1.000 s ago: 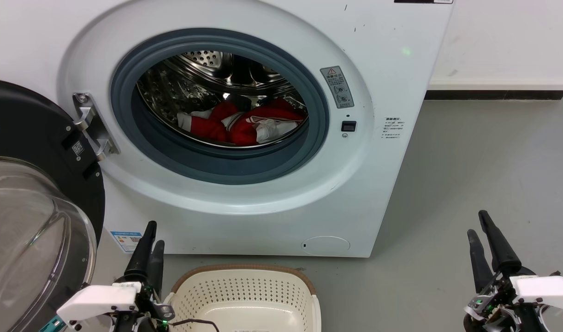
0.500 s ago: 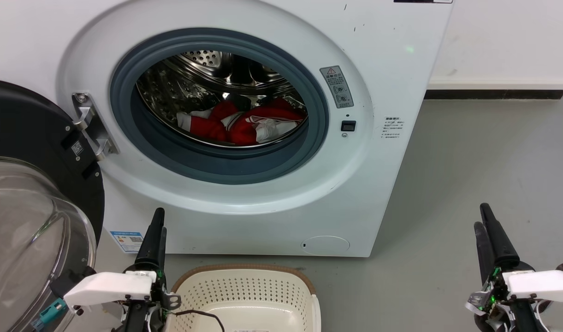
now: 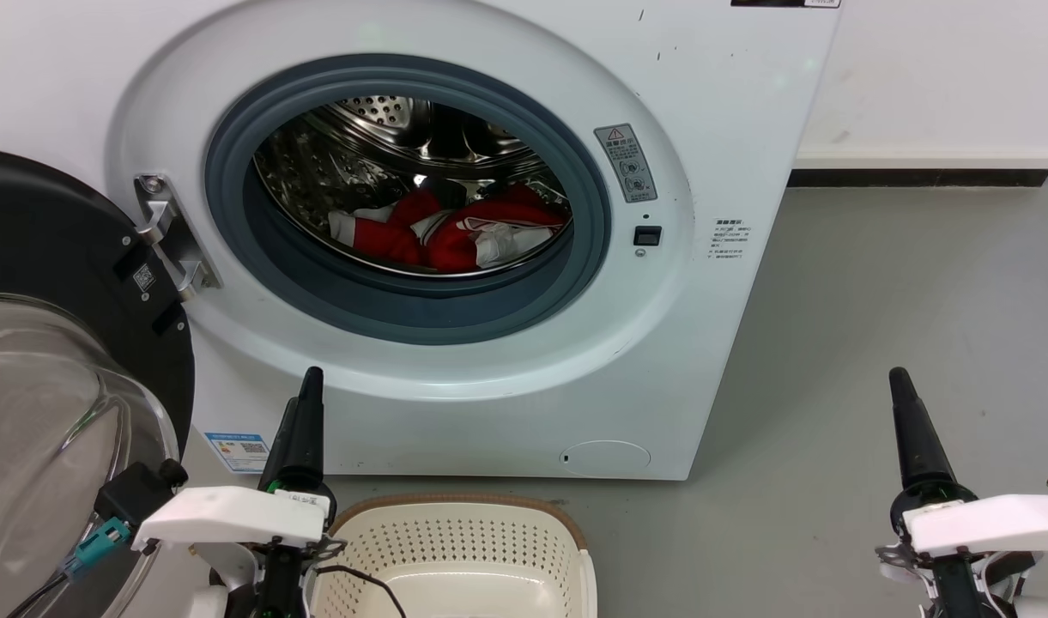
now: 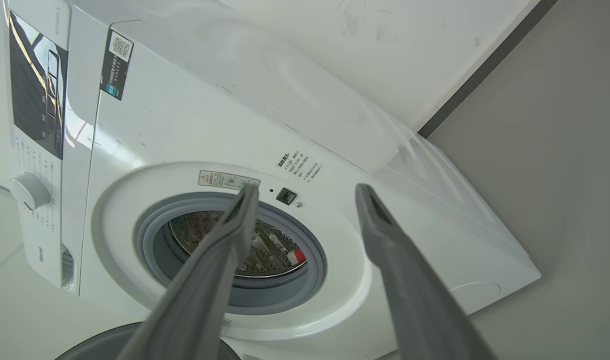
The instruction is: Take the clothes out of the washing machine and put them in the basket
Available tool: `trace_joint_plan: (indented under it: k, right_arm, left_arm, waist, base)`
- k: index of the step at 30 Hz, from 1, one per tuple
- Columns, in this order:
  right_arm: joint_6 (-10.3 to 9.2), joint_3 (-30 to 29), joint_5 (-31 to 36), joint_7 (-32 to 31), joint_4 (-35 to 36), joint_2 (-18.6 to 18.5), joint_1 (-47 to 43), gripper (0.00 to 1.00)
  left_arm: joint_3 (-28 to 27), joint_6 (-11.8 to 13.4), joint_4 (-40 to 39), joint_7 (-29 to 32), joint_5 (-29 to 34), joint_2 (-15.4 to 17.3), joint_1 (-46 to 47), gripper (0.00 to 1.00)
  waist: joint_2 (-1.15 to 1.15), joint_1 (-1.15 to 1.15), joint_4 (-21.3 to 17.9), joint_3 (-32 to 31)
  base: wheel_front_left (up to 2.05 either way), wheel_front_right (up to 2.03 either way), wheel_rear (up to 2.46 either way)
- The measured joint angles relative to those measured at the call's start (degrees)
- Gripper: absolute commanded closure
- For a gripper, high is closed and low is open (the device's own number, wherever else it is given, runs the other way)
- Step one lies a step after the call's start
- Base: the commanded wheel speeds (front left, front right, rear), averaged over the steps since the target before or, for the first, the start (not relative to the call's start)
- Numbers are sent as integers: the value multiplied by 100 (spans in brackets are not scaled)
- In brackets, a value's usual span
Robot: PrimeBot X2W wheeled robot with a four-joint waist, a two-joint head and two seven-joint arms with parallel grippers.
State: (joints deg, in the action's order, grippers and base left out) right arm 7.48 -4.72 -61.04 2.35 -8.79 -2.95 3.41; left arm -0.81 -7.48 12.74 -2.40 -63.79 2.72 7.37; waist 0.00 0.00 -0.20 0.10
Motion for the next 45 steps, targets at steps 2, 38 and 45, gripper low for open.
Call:
trace_joint_plan:
  k: [2,38,45]
  right_arm:
    - [0,26,293,44,32,0,-3,0]
    - [1,185,4124,678,14,2,-48,0]
    - [1,205,4576,780,-20,2,-48,0]
  left_arm:
    - [29,0,-12,-41,189,0,7,0]
    - [537,149,135,-686,3539,4,336,0]
    - [605,196,196,-773,3960,5,363,0]
  waist:
    - [0,0,-1,-4]
    - [0,0,-16,-26]
    - [0,0,-14,-33]
  base:
    - [0,0,0]
    - [0,0,0]
    - [0,0,0]
